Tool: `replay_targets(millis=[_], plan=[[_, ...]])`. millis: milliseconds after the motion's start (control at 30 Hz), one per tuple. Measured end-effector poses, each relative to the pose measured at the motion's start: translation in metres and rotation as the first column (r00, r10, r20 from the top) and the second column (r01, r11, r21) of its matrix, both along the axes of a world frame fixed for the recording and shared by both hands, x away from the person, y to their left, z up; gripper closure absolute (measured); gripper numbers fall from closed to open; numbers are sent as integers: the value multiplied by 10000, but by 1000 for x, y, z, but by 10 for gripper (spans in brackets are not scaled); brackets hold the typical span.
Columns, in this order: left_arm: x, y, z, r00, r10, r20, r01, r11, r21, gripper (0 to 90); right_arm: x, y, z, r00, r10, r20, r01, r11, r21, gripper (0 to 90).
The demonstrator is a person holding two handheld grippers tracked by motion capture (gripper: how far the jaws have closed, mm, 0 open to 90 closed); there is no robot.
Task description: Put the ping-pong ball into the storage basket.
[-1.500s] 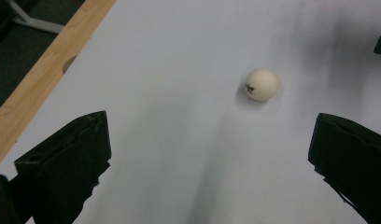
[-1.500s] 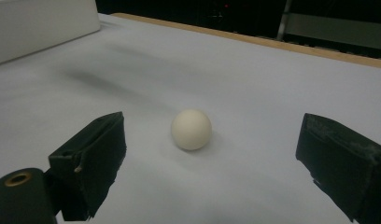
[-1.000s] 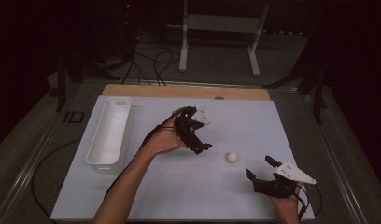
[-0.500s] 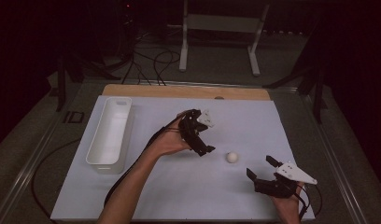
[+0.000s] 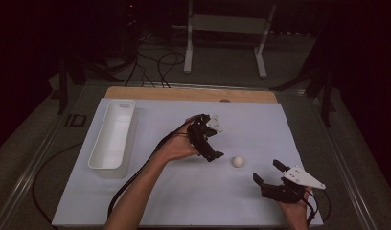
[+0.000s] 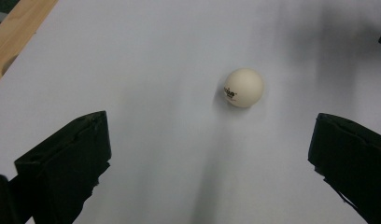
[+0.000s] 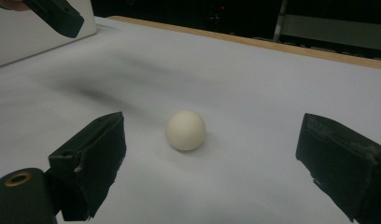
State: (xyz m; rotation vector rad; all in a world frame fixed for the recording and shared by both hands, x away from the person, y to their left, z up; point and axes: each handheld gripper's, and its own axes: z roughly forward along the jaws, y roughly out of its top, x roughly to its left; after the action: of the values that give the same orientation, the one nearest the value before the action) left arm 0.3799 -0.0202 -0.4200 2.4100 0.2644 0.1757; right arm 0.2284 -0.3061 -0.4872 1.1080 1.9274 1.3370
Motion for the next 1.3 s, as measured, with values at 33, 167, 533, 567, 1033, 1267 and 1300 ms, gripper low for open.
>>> replay_targets(millis=[33, 167, 533, 567, 1033, 1267, 1300], plan=[[0, -1, 0, 10000, -7, -13, 7, 10000, 18, 0, 0, 0, 0, 10000, -1, -3, 1, 10000, -1, 80], [1, -4, -2, 10000, 10, -90, -10, 10000, 18, 0, 0, 0, 0, 10000, -2, -2, 2, 10000, 0, 80], [5, -13, -11, 9993, 102, -351, -91, 9994, 325, 0, 0, -1, 0, 10000, -6, -58, 6, 10000, -16, 80], [5, -13, -11, 9993, 99, -362, -85, 9992, 379, 0, 0, -1, 0, 10000, -1, -55, 1, 10000, -1, 80], [5, -29, -18, 9990, -42, -444, 72, 9978, 655, 0, 0, -1, 0, 10000, -12, -63, 12, 10000, 8, 80], [5, -37, -22, 9987, -105, -492, 138, 9976, 673, 0, 0, 0, 0, 10000, 35, -47, -35, 10000, -30, 80], [6, -38, -22, 9987, -167, -488, 202, 9972, 722, 0, 0, 0, 0, 10000, 24, -55, -24, 10000, -20, 80]])
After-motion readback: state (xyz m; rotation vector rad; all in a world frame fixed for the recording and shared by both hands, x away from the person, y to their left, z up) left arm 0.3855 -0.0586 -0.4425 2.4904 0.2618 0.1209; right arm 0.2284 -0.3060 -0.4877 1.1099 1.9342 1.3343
